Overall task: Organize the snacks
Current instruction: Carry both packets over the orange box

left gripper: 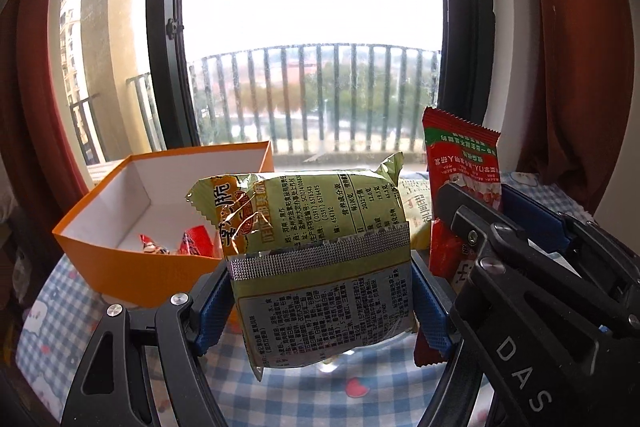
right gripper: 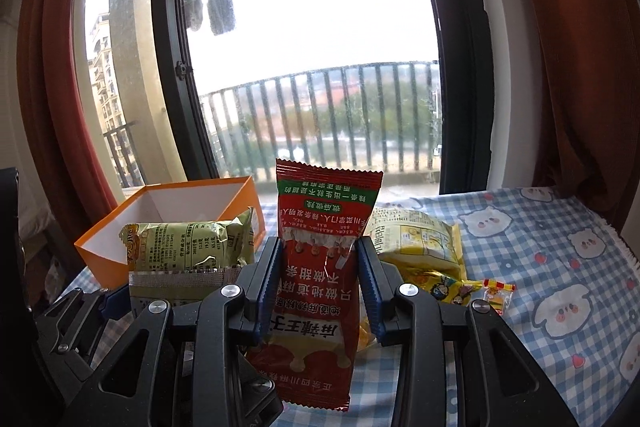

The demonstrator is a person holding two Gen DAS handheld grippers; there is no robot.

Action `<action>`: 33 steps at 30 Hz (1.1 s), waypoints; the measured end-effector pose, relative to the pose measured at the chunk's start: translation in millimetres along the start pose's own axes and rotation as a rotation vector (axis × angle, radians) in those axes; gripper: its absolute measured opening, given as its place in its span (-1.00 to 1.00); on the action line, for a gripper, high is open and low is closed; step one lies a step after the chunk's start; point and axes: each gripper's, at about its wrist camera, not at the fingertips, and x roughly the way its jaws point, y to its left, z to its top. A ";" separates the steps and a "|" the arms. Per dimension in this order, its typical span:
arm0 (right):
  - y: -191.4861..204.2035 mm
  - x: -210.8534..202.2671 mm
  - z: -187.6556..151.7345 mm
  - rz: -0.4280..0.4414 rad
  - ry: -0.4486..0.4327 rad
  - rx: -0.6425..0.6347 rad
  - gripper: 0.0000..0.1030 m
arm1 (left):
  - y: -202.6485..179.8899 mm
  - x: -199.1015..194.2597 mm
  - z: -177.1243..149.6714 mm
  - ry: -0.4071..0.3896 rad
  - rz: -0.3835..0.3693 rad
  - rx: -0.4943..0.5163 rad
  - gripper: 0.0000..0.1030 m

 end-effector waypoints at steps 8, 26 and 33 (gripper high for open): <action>24.3 11.2 10.3 0.049 -0.009 -0.025 -0.21 | 15.8 0.0 -3.4 -0.029 0.040 -0.012 0.54; 99.4 61.6 29.4 0.190 0.007 -0.080 -0.21 | 72.4 18.0 16.4 -0.027 0.158 -0.066 0.54; 129.4 92.4 38.6 0.218 0.046 -0.088 -0.21 | 96.0 33.9 25.1 0.008 0.195 -0.095 0.54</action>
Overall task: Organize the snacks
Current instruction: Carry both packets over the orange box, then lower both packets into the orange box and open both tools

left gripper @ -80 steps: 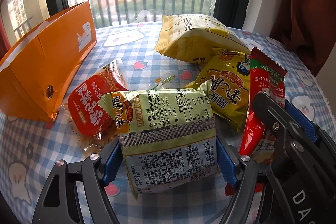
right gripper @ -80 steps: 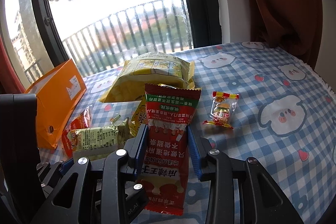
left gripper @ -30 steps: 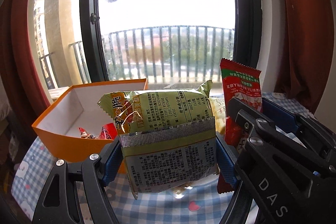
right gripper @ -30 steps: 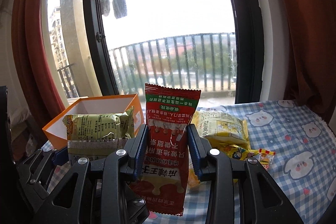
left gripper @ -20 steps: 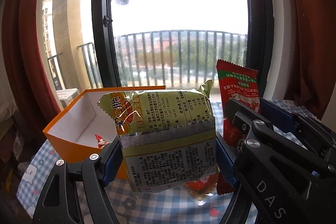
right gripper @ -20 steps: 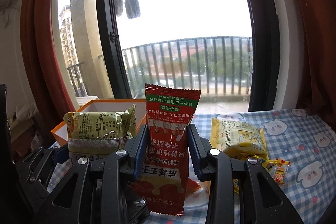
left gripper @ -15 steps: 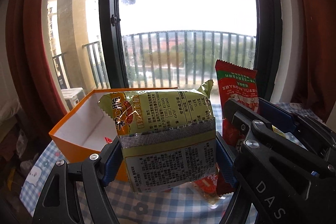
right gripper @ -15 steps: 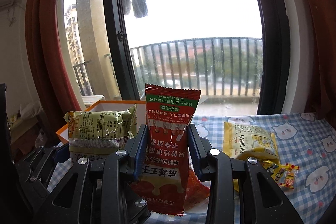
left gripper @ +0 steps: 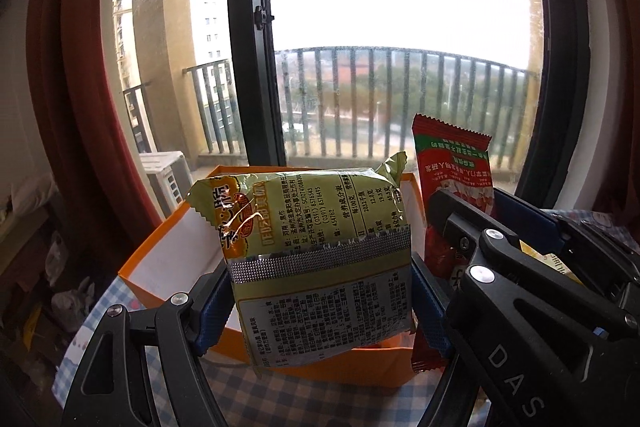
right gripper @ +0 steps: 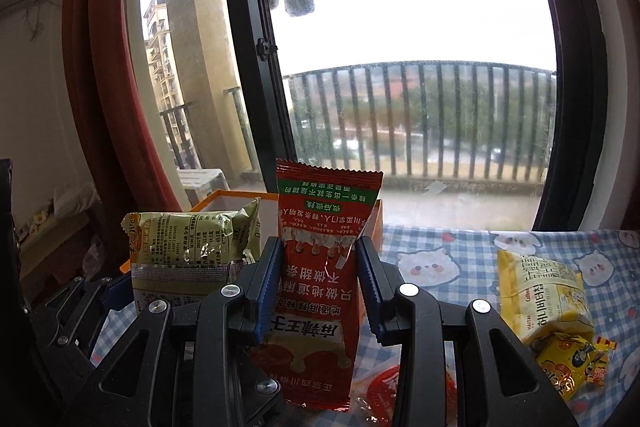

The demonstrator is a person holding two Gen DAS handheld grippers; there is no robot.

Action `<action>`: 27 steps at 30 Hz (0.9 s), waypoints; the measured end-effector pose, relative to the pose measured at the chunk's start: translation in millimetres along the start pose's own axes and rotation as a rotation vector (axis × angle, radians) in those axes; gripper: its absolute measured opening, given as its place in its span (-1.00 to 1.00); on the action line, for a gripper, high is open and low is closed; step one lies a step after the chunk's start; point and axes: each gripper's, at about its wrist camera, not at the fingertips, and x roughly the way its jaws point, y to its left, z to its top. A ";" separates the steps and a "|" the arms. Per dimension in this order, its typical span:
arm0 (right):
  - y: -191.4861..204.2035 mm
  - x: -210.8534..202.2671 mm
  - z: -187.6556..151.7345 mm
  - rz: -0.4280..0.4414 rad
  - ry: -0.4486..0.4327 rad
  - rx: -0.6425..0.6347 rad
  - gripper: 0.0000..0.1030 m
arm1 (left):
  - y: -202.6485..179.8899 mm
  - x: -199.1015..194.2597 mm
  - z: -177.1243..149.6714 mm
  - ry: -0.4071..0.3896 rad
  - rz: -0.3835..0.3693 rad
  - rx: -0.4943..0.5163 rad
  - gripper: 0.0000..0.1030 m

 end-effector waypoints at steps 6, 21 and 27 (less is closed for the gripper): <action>14.7 42.3 11.1 0.036 0.058 0.013 -0.21 | 17.0 25.3 7.8 0.046 0.065 -0.046 0.55; 36.2 138.4 4.2 0.087 0.315 0.028 0.26 | 49.0 79.2 4.2 0.257 0.083 -0.159 0.68; 32.7 135.4 3.0 0.088 0.329 0.051 0.59 | 51.6 77.0 8.2 0.264 0.098 -0.152 0.72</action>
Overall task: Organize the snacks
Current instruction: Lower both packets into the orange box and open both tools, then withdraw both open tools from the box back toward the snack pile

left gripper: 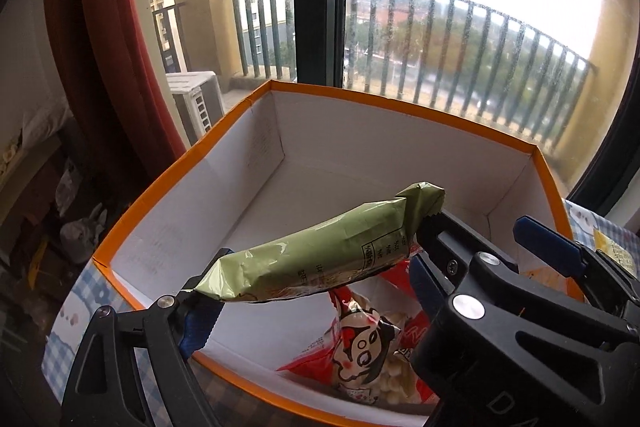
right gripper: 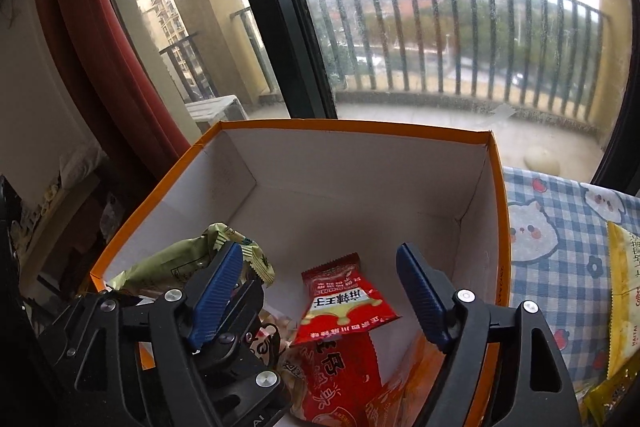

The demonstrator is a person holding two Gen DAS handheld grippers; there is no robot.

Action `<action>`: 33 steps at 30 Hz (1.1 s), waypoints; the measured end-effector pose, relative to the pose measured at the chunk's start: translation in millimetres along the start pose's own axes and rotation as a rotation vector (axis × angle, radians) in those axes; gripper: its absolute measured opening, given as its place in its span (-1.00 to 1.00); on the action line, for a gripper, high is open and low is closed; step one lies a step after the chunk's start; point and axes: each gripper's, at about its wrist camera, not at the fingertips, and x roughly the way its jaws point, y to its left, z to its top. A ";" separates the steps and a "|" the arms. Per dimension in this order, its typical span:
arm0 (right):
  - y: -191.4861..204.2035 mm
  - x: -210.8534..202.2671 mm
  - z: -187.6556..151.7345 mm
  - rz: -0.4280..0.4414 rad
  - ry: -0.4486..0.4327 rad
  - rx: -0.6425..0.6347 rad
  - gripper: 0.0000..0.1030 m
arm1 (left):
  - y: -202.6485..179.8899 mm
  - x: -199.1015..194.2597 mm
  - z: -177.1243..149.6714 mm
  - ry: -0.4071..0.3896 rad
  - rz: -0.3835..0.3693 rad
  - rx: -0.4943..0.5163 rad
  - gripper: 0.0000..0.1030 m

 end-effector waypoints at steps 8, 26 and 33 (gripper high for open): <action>-0.4 -10.5 -5.0 -0.023 -0.008 -0.019 0.64 | 3.0 -1.0 -2.7 0.000 -0.014 0.014 0.73; -7.9 -58.4 -13.4 -0.042 -0.074 -0.039 0.65 | -7.7 -35.3 -5.4 -0.072 -0.046 0.046 0.90; -16.9 -87.3 -24.1 -0.051 -0.107 -0.041 0.69 | -21.9 -59.6 -22.1 -0.118 -0.086 0.078 0.90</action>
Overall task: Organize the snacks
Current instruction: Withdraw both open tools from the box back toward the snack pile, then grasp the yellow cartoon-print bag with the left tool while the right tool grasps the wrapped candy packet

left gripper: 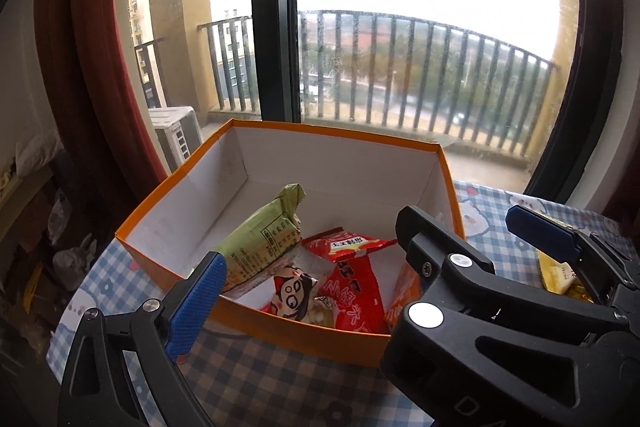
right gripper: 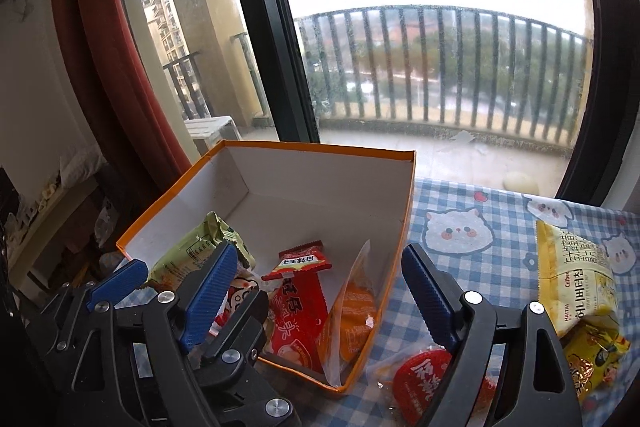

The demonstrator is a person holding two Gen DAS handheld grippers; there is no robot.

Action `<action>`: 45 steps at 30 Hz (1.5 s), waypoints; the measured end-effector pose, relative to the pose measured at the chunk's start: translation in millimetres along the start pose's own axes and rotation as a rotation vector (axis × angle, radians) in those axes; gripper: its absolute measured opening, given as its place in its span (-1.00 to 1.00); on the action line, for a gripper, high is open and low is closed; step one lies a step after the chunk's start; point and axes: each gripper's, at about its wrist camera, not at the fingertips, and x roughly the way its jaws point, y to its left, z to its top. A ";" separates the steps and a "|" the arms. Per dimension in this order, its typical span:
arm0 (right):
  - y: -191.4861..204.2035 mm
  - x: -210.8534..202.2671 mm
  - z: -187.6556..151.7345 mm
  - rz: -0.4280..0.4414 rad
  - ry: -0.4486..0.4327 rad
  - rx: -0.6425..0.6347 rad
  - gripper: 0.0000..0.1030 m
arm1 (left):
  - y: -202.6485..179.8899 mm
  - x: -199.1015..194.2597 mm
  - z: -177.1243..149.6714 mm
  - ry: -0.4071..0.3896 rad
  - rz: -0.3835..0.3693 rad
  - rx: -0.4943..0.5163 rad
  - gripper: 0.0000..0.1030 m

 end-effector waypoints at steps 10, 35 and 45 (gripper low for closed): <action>-18.8 -52.6 -16.7 -0.044 -0.052 -0.015 0.74 | -28.7 -36.2 -19.4 -0.057 -0.062 0.029 0.91; -78.7 -137.3 -81.9 -0.199 -0.110 0.022 0.75 | -112.9 -81.4 -76.0 -0.123 -0.201 0.142 0.99; -98.6 -148.0 -107.4 -0.253 -0.120 0.030 0.75 | -133.2 -75.0 -96.9 -0.080 -0.252 0.152 0.99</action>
